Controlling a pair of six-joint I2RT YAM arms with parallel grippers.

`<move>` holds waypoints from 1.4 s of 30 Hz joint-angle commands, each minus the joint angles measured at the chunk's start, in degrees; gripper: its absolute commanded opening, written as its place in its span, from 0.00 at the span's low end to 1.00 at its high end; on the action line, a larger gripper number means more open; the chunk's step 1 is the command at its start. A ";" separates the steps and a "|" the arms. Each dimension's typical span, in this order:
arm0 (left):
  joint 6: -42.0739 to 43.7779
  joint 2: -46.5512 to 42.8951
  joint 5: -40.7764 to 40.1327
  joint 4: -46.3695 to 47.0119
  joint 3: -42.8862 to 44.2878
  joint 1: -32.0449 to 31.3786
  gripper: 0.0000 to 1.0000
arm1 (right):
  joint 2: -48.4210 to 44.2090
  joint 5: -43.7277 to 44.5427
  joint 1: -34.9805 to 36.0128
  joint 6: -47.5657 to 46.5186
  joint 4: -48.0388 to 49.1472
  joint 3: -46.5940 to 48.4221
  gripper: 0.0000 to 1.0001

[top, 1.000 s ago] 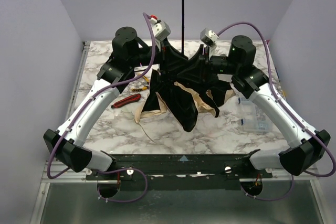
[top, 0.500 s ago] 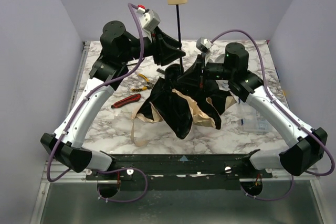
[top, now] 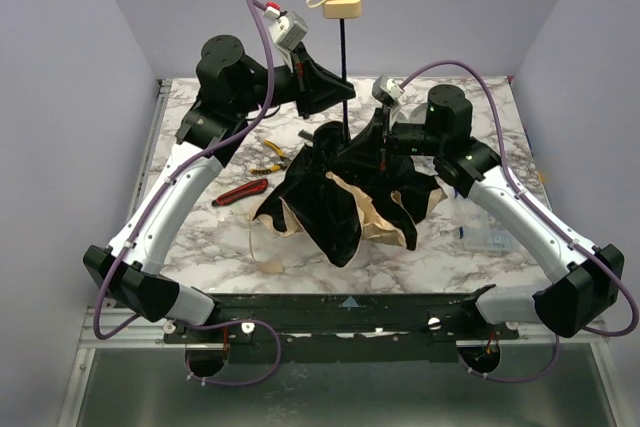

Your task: Open the umbrella

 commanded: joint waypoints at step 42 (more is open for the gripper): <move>48.56 -10.23 -9.58 -20.82 -15.63 -4.78 0.54 | -0.65 12.89 0.54 -2.67 11.85 6.74 0.00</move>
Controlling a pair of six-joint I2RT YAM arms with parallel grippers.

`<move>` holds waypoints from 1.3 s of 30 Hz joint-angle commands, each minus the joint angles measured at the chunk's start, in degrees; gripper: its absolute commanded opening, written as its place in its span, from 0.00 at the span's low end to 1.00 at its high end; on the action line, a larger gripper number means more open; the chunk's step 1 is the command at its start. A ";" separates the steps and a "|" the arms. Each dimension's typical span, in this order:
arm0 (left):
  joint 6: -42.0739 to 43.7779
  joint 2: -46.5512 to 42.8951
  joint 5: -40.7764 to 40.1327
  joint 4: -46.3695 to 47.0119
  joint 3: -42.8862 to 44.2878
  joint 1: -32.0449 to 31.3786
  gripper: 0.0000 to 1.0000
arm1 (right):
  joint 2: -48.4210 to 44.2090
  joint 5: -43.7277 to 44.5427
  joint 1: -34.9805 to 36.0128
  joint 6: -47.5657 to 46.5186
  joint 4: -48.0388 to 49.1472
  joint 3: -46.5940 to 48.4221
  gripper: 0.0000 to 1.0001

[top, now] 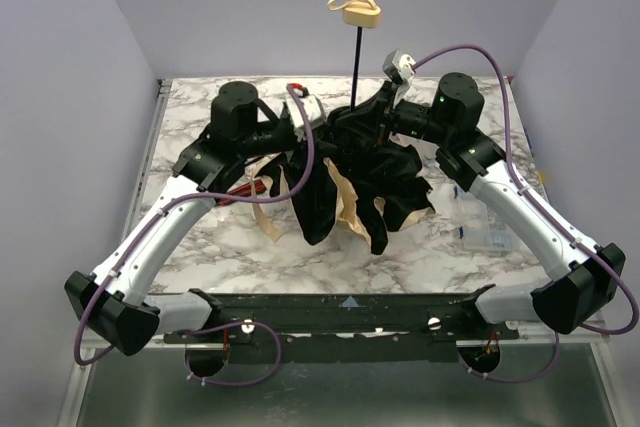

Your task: Open the umbrella

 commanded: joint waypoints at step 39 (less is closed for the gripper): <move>15.48 -12.88 3.89 -16.89 -1.74 -2.90 0.62 | -1.28 7.09 -0.88 -6.39 4.94 3.11 0.00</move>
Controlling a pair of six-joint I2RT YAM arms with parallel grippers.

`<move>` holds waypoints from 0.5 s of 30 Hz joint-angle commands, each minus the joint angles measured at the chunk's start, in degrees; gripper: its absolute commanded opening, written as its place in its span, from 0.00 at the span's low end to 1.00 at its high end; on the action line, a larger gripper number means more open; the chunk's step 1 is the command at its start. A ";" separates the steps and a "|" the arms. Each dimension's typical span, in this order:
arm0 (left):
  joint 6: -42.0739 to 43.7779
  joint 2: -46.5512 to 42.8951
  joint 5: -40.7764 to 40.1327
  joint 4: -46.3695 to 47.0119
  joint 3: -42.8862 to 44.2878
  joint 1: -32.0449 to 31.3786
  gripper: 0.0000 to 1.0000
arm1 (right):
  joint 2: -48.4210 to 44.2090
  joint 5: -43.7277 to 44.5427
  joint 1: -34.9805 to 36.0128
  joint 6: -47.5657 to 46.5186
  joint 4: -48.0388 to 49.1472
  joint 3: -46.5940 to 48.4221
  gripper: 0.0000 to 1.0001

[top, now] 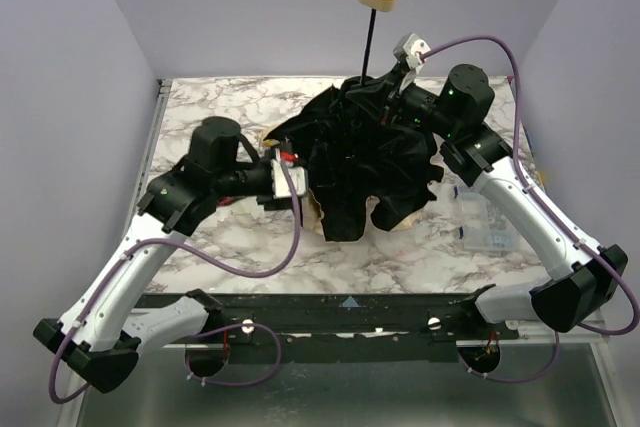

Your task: Open the umbrella

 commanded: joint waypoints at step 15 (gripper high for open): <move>-9.09 10.66 -14.82 31.10 2.58 -3.48 0.40 | -1.04 -3.49 -0.13 10.50 3.98 0.81 0.00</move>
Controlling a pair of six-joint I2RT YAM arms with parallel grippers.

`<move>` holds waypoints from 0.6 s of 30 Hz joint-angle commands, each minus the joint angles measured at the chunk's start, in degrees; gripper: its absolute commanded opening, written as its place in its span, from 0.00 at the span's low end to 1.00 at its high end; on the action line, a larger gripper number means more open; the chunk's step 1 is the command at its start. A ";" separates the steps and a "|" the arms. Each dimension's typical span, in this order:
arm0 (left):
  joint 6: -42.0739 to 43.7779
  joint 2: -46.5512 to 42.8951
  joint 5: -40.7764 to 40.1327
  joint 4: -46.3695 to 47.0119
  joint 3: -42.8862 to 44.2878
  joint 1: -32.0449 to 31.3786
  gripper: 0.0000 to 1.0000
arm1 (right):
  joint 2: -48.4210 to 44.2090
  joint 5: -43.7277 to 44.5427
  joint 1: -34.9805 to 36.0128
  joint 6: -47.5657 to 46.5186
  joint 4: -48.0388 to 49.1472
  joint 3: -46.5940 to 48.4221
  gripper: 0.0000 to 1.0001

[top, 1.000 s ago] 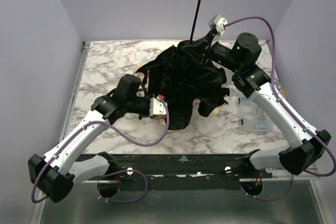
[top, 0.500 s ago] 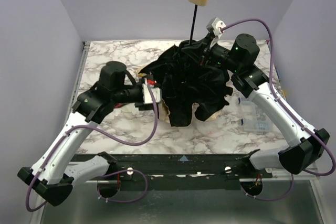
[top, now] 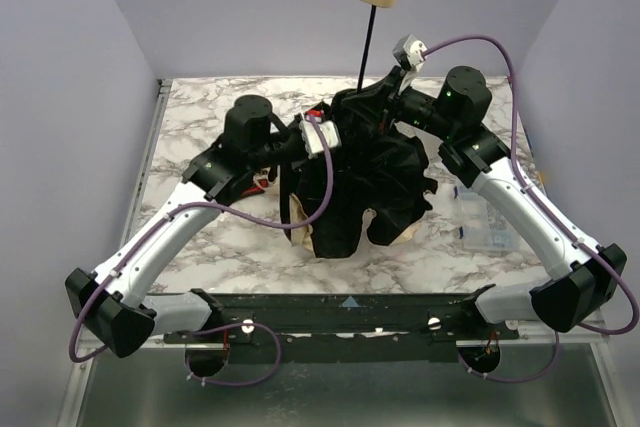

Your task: Open the umbrella

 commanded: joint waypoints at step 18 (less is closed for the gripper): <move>14.40 -6.26 -3.71 -2.95 -14.30 10.66 0.78 | -1.37 -1.23 -0.30 2.78 -0.70 5.07 0.00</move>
